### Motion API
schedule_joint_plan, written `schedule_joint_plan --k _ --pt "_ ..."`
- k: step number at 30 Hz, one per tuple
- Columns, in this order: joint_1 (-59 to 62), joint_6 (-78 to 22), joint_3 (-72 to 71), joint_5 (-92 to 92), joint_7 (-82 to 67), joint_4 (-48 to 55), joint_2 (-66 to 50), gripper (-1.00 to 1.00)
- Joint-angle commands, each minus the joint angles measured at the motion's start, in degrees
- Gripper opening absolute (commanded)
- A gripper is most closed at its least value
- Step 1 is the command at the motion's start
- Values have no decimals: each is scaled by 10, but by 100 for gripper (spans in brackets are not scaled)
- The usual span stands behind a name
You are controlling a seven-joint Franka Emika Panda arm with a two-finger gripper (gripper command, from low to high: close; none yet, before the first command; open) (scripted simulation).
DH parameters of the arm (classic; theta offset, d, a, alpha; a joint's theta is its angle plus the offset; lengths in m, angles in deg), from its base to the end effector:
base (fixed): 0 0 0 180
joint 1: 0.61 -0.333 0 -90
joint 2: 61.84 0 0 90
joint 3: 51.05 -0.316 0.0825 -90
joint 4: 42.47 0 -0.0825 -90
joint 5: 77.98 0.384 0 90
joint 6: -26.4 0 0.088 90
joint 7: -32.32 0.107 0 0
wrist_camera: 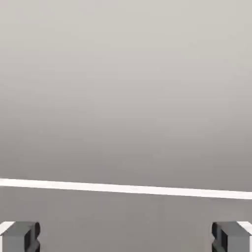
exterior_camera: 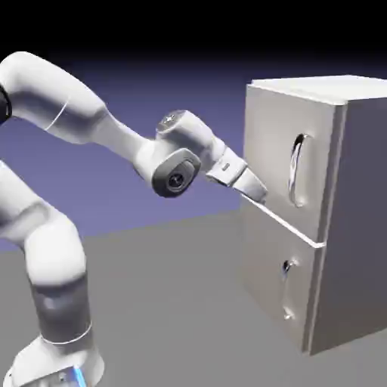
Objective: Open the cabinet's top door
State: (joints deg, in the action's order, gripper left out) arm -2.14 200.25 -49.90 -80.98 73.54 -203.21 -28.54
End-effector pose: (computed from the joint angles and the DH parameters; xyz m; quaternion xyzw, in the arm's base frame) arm 0.3886 0.0064 0.4643 -0.8688 0.2998 -0.3708 0.1332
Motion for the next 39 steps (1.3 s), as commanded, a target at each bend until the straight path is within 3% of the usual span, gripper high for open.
schedule_joint_plan --k 1,39 --pt "-7 -1 10 -25 -10 2 5 0" --pt "-272 -51 371 -972 -401 86 206 0"
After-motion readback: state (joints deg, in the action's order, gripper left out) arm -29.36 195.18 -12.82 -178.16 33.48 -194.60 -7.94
